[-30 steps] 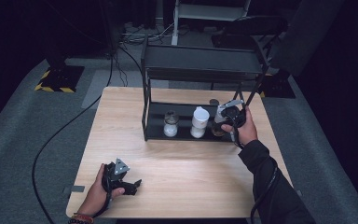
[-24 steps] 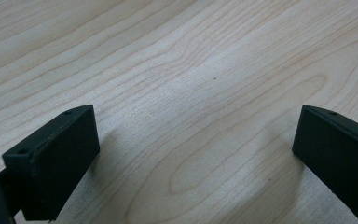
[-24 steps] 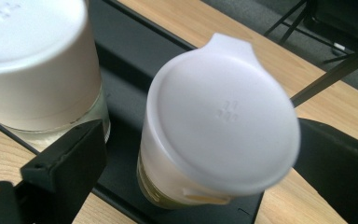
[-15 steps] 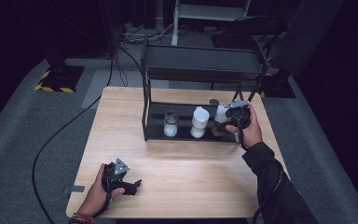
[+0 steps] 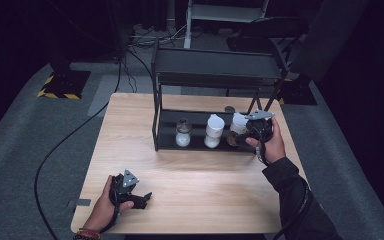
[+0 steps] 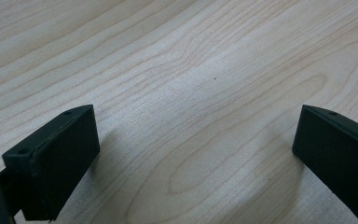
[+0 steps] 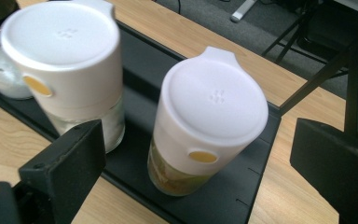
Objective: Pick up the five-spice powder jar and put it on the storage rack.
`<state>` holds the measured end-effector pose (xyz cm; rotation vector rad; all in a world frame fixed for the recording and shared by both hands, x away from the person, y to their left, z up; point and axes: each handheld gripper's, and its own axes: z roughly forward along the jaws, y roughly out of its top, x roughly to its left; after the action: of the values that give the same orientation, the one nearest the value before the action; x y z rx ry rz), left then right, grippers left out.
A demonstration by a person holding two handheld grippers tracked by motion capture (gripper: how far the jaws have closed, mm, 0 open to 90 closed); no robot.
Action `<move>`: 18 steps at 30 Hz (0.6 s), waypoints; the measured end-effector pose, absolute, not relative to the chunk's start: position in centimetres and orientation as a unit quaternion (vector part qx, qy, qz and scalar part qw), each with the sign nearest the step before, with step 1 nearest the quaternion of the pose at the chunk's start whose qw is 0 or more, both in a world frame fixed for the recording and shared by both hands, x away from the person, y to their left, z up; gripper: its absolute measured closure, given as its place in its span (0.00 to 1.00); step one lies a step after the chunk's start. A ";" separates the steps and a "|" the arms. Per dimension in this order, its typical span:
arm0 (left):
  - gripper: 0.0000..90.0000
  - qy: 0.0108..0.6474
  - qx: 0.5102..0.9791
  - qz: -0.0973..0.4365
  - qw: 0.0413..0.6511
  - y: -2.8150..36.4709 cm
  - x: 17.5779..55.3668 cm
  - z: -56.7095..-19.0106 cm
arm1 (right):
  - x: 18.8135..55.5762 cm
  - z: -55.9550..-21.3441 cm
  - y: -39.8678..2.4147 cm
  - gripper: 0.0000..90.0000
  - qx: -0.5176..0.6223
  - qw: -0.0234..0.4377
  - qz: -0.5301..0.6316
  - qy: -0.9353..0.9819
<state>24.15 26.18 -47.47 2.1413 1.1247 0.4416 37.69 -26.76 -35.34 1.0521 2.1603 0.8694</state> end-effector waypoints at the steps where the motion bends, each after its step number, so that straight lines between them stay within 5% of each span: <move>1: 0.01 0.431 0.821 0.169 0.335 26.2 24.2 -47.5 | 37.5 -35.4 -26.8 0.04 0.393 0.290 0.326 0.809; 18: 0.01 0.431 0.821 0.169 0.335 26.2 24.2 -47.5 | 34.3 -36.8 -27.2 0.04 0.376 0.297 0.343 0.808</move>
<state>24.15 26.18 -47.46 2.1421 1.1243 0.4418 34.30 -27.22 -36.77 0.9987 2.1472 0.9119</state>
